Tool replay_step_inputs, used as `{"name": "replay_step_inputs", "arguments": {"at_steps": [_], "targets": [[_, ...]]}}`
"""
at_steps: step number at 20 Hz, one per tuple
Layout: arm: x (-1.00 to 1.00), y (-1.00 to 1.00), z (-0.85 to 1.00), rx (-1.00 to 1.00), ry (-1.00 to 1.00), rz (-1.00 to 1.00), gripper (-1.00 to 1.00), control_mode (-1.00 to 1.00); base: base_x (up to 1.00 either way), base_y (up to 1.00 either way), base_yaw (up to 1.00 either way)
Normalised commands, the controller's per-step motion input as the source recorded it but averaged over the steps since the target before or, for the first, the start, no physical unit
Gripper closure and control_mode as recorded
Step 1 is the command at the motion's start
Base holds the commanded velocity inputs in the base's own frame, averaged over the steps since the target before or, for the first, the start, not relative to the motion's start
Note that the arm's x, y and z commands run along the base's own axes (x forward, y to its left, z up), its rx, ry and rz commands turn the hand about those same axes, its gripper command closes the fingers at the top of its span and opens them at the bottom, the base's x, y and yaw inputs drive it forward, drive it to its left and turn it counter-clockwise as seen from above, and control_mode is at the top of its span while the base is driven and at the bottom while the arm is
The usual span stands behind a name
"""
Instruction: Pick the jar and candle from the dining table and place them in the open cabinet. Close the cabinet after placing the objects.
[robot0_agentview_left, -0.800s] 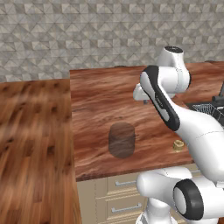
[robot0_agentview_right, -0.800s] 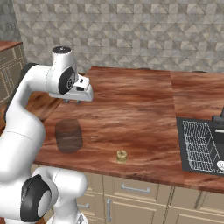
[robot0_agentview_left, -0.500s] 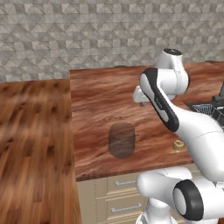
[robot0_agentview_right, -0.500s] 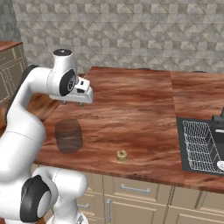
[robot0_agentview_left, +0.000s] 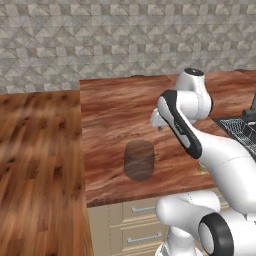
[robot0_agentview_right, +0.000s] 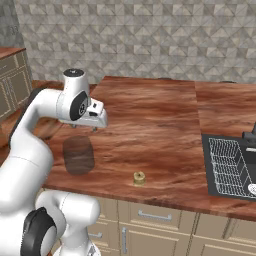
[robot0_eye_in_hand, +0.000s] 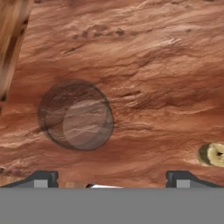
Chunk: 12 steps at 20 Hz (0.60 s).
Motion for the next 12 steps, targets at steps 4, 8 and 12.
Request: {"name": "replay_step_inputs", "arguments": {"at_steps": [4,8,12], "targets": [[0.01,0.12,-0.3,0.0,0.0,0.0,-1.0,-1.0,0.0,0.0,0.0],[0.04,0.19,-0.37,0.0,0.0,0.0,-1.0,-1.0,0.0,0.0,0.0],[0.11,0.13,-0.41,0.0,0.0,0.0,-1.0,-1.0,0.0,0.0,0.0]]}}
